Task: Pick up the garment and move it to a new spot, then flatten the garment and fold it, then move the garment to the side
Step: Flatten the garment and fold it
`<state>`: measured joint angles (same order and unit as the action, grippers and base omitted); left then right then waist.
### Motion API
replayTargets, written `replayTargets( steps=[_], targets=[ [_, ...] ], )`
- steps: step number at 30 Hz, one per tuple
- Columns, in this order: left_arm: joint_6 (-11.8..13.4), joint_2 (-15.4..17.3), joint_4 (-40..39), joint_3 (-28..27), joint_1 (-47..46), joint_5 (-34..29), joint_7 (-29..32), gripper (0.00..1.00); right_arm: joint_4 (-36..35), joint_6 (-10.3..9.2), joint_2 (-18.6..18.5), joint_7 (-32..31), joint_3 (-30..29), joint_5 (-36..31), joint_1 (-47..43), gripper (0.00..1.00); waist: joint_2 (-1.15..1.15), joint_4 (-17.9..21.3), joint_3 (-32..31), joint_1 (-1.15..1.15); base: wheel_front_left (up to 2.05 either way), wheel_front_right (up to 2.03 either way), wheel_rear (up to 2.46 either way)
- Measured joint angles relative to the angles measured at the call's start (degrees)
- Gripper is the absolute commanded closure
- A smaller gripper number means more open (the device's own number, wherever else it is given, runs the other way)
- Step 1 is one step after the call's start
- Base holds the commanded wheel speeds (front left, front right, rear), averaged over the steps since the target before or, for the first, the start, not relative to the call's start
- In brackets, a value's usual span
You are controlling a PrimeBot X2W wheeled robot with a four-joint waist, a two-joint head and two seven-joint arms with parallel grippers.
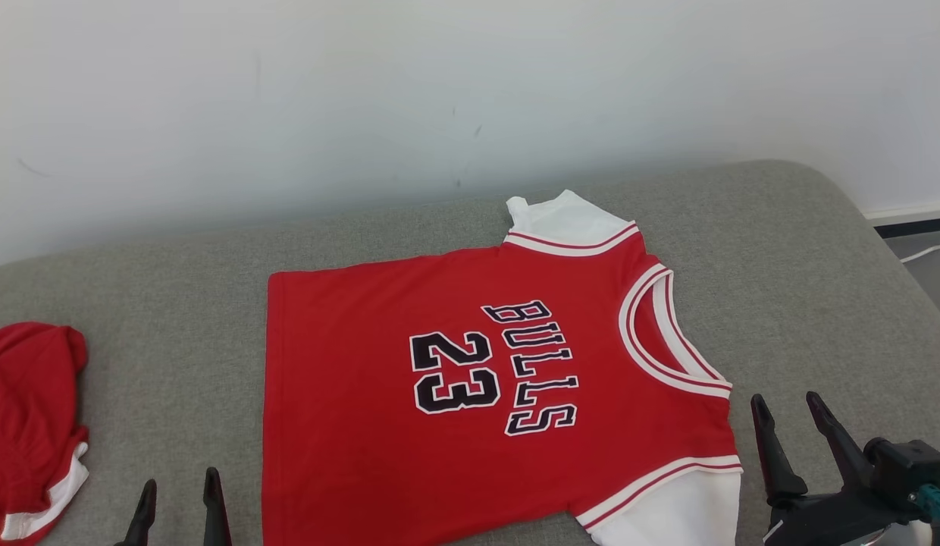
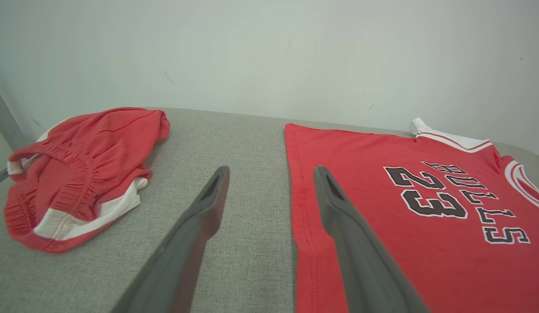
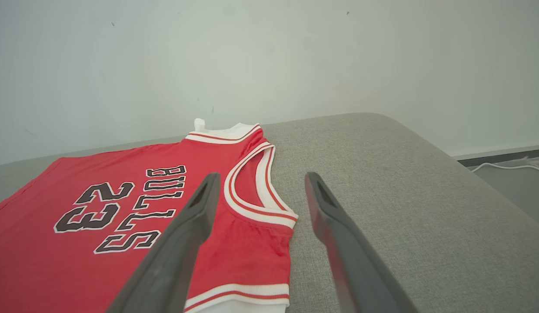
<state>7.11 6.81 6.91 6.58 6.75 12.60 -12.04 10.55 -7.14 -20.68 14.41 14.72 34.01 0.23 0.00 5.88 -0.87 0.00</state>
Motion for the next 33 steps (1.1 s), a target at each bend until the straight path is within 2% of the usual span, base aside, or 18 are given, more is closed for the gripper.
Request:
replayTargets(
  steps=[33],
  targets=[
    [0.00, -0.32, -0.60, 0.09, -0.05, -1.08, 2.44, 0.00, 0.21, 0.00, 0.13, 0.05, 0.14, -0.83, 0.04, 0.00, 0.00, -0.31, -0.49, 0.00, 0.00, 0.00, 0.00]
  ],
)
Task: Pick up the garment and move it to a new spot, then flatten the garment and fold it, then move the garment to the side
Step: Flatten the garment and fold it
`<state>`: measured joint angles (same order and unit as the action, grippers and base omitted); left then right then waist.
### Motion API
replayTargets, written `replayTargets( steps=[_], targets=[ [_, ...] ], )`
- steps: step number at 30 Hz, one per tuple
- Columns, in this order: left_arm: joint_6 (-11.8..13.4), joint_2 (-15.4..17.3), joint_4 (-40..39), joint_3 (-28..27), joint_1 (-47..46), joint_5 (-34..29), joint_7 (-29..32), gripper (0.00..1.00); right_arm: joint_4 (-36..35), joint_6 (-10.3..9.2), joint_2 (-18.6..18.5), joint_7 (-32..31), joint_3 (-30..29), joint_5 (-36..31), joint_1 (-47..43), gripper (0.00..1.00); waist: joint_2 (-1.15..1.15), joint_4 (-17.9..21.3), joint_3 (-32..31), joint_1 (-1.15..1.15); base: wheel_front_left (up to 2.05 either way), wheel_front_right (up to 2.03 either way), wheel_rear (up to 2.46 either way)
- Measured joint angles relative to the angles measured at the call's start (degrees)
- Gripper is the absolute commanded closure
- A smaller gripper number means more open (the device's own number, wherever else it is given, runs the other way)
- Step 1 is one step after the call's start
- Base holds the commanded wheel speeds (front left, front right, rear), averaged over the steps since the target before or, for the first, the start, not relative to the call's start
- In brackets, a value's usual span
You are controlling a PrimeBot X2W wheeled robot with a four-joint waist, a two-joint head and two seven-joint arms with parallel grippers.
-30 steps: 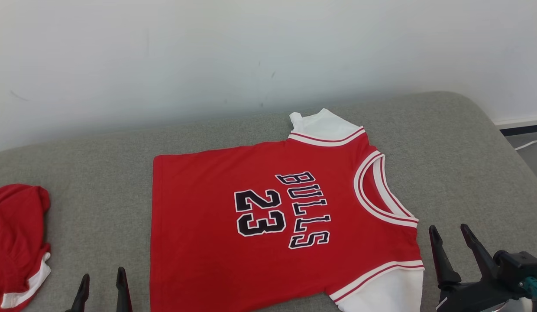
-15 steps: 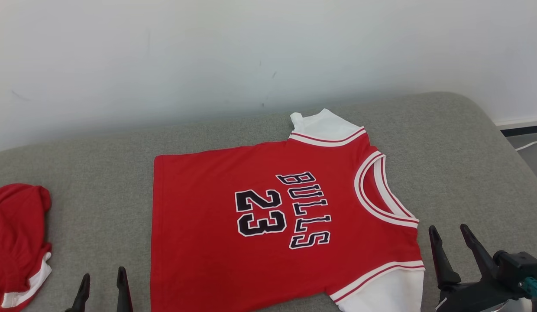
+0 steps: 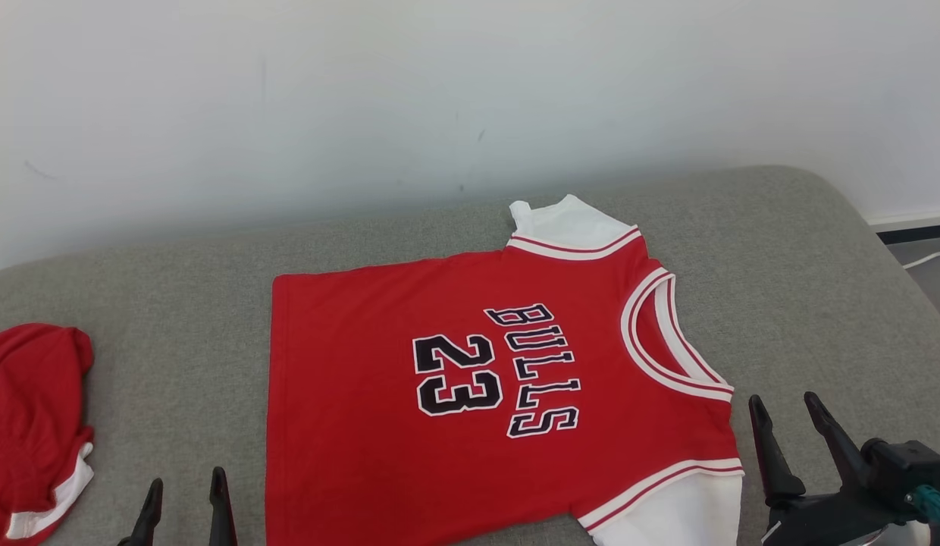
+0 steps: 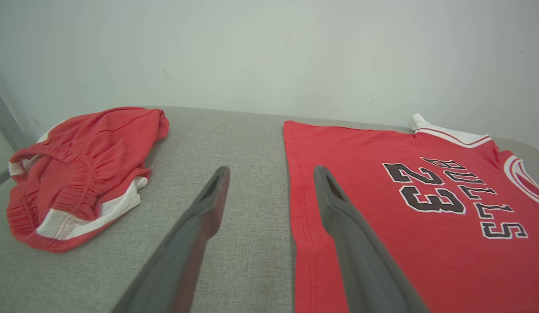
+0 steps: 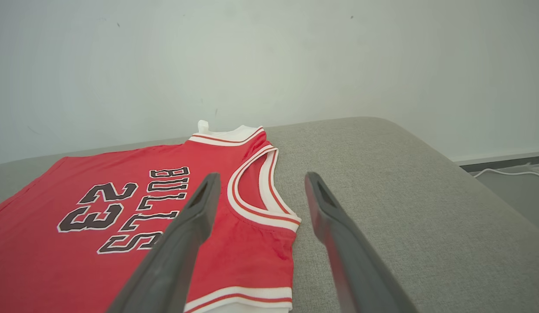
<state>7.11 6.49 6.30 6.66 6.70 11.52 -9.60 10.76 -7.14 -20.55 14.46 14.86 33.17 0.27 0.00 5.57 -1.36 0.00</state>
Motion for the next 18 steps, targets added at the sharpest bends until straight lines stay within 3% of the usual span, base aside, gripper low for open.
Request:
replayTargets(
  steps=[8, 18],
  targets=[
    [-0.33, 0.43, -0.40, 0.67, -0.03, -0.22, 1.72, 0.00, -0.16, 0.00, -0.23, -0.98, 0.24, -0.42, 0.13, 0.00, 0.00, -0.13, -0.31, 0.00, 0.00, 0.00, 0.00],
    [-5.84, 0.21, 3.74, 2.90, -0.02, 5.33, 10.58, 0.00, 1.96, 0.08, -0.31, -11.41, 3.71, 1.94, -0.81, 0.00, 0.00, -0.21, -0.33, 0.00, 0.00, 0.00, 0.00]
  ],
)
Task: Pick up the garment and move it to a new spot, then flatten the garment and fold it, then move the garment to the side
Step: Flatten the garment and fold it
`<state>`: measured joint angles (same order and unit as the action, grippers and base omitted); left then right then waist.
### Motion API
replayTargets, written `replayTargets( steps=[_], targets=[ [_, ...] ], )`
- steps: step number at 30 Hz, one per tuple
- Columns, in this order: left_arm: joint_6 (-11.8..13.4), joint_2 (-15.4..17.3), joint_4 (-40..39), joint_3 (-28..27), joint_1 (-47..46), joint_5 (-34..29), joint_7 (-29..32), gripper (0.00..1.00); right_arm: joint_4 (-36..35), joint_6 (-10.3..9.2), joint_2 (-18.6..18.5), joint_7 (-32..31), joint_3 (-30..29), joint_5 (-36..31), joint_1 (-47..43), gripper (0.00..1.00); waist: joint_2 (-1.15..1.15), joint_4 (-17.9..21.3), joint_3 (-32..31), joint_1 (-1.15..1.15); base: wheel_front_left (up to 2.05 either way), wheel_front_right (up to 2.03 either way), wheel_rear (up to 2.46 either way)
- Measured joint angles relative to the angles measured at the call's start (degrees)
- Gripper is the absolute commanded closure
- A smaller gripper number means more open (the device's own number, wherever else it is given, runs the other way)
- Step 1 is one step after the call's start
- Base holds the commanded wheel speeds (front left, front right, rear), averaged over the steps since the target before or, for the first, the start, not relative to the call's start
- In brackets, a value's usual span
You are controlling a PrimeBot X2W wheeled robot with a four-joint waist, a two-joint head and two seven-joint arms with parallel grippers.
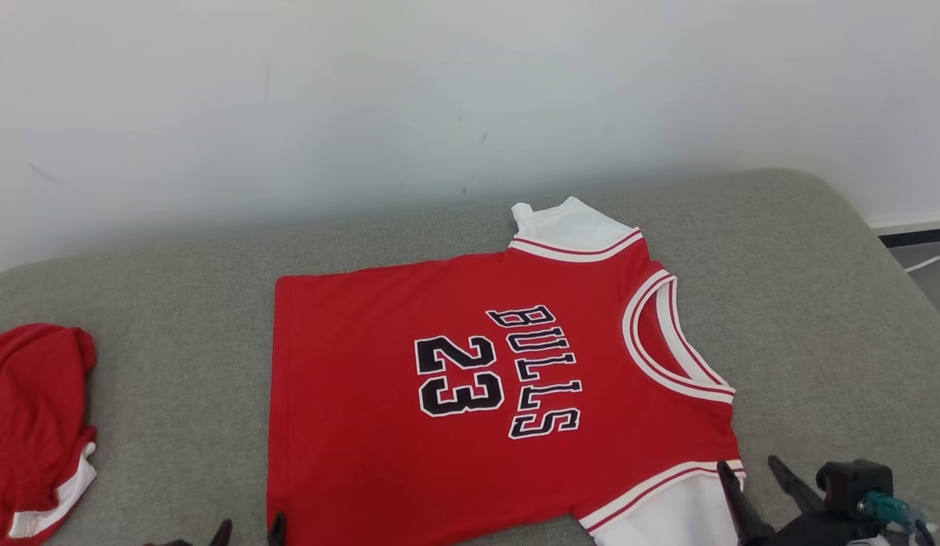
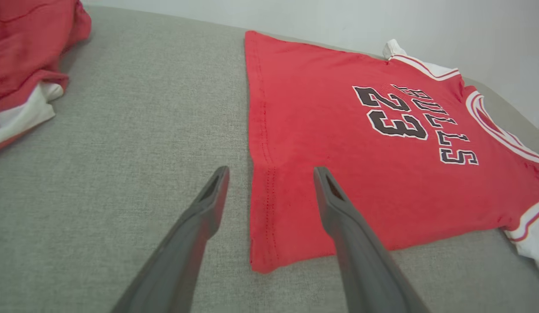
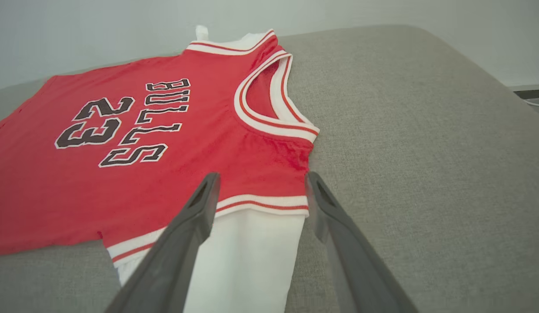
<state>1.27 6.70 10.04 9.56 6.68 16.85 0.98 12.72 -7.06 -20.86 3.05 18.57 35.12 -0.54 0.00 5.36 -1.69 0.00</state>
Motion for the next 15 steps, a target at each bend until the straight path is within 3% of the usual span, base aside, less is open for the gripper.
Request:
replayTargets(
  steps=[5, 15],
  targets=[
    [-2.40, -0.26, 1.49, 0.82, 0.01, 2.83, 4.63, 0.00, 0.54, 0.18, -0.35, -6.73, 2.04, 1.47, -1.80, 0.00, 0.00, -0.05, 0.20, 0.00, 0.00, 0.00, 0.00],
    [-3.32, 0.12, 6.04, 0.80, -1.54, 3.80, 9.77, 0.00, 2.48, 0.33, -0.46, -15.39, 2.74, 4.04, -1.87, 0.00, 0.00, 0.19, 1.59, 0.00, 0.00, 0.00, 0.00]
  ],
)
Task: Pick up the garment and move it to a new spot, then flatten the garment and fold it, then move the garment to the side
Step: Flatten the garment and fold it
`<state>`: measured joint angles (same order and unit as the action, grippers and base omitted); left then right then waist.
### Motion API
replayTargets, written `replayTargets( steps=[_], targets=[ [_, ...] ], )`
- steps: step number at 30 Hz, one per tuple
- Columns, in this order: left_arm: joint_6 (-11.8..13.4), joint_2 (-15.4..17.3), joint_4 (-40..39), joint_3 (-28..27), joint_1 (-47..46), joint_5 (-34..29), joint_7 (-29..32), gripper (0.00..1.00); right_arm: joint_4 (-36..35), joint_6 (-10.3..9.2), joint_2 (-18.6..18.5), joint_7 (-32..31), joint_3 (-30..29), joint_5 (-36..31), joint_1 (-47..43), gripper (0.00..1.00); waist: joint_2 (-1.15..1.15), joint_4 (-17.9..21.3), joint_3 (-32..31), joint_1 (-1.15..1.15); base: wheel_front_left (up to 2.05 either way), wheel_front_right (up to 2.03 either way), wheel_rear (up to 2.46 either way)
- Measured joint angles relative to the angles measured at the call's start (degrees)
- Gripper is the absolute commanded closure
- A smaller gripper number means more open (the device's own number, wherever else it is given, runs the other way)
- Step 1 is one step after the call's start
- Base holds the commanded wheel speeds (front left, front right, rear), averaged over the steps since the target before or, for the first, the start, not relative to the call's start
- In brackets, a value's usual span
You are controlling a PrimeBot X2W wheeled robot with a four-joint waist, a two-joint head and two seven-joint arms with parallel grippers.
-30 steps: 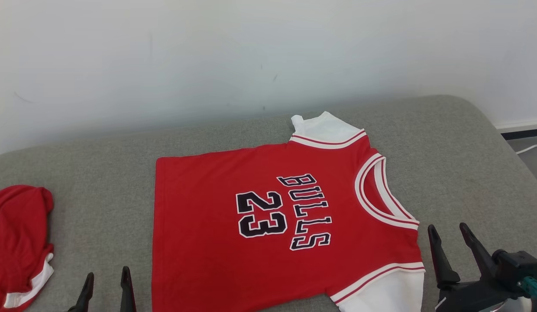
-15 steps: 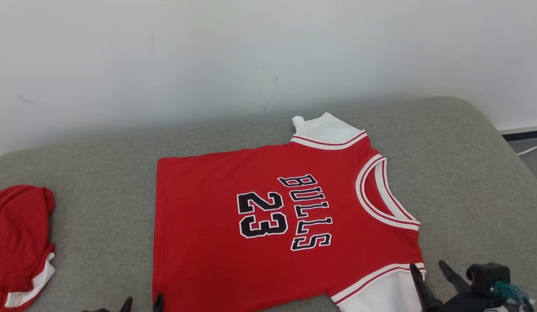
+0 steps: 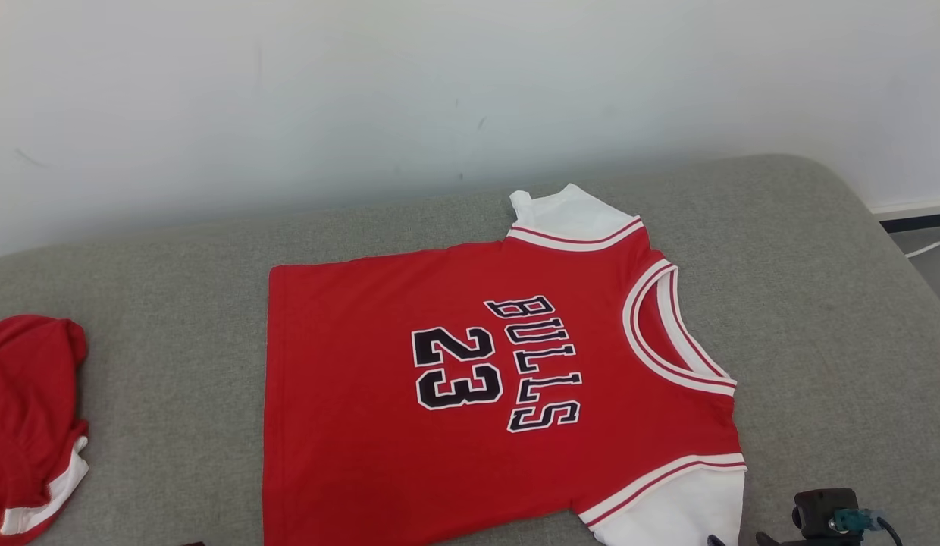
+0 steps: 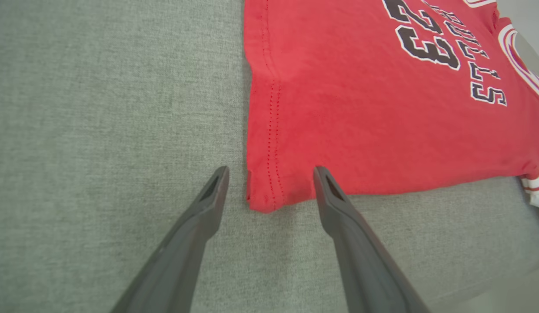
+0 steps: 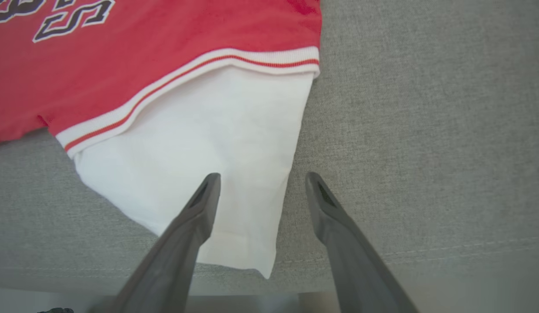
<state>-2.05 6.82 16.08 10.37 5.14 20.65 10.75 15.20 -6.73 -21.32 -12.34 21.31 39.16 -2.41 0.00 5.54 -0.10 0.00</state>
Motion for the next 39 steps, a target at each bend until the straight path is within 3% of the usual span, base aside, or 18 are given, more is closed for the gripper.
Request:
replayTargets(
  steps=[10, 11, 12, 13, 14, 15, 16, 17, 30, 39],
  targets=[
    [-0.33, -0.60, 2.83, -0.02, -1.40, 1.97, 2.50, 0.00, 1.75, -0.08, 1.30, -4.54, 0.73, 1.22, 0.07, 0.00, 0.00, 0.25, 1.34, 0.00, 0.00, 0.00, 0.00],
    [-0.52, -0.59, 3.39, 0.04, -1.87, 2.01, 2.67, 0.06, 1.97, -0.08, 1.56, -4.90, 0.82, 1.66, 0.10, 0.00, 0.00, 0.28, 1.50, 0.00, 0.00, 0.00, 0.00],
    [-0.53, -0.62, 3.74, 0.02, -2.32, 2.10, 2.72, 0.41, 2.20, -0.09, 1.76, -5.26, 0.97, 1.78, 0.16, 0.00, 0.00, 0.30, 1.62, 0.00, 0.00, 0.00, 0.00],
    [-0.53, -0.65, 4.08, 0.02, -2.64, 2.19, 2.93, 0.58, 2.47, -0.09, 1.89, -5.42, 1.05, 1.87, 0.25, 0.03, 0.00, 0.30, 1.71, 0.00, 0.00, 0.00, 0.00],
    [-0.52, -0.64, 4.59, -0.03, -3.05, 2.18, 3.01, 0.68, 2.69, -0.09, 2.03, -5.77, 1.09, 2.04, 0.46, 0.27, 0.00, 0.30, 1.79, 0.00, 0.00, 0.00, 0.00],
    [-0.52, -0.64, 5.03, -0.12, -3.36, 2.19, 3.03, 0.86, 2.90, -0.29, 2.12, -5.93, 1.09, 2.07, 0.67, 0.58, 0.00, 0.30, 1.86, 0.00, 0.00, 0.00, 0.00],
    [-0.52, -0.60, 5.38, -0.22, -3.48, 2.30, 3.18, 1.00, 3.14, -0.34, 2.15, -6.14, 1.07, 2.07, 0.75, 0.79, 0.00, 0.30, 1.92, 0.00, 0.00, 0.00, 0.00],
    [-0.53, -0.60, 5.69, -0.22, -3.56, 2.42, 3.18, 1.00, 3.36, -0.34, 2.16, -6.39, 1.08, 2.07, 0.87, 1.00, 0.00, 0.30, 1.97, 0.00, 0.00, 0.00, 0.00],
    [-0.65, -0.62, 6.38, -0.10, -4.48, 1.92, 1.76, 1.00, 2.78, 0.27, 2.00, -5.60, -0.99, 3.37, 1.77, 1.00, 0.00, 0.04, 1.97, 0.00, 0.00, 0.00, 0.00],
    [0.53, 0.91, 0.25, -0.52, -4.33, 0.56, -0.76, 1.00, -4.81, 2.82, 0.13, -2.24, -5.80, 7.12, 1.74, 1.00, 0.01, 0.08, 1.62, 0.00, 0.00, 0.00, 0.00]
  ],
)
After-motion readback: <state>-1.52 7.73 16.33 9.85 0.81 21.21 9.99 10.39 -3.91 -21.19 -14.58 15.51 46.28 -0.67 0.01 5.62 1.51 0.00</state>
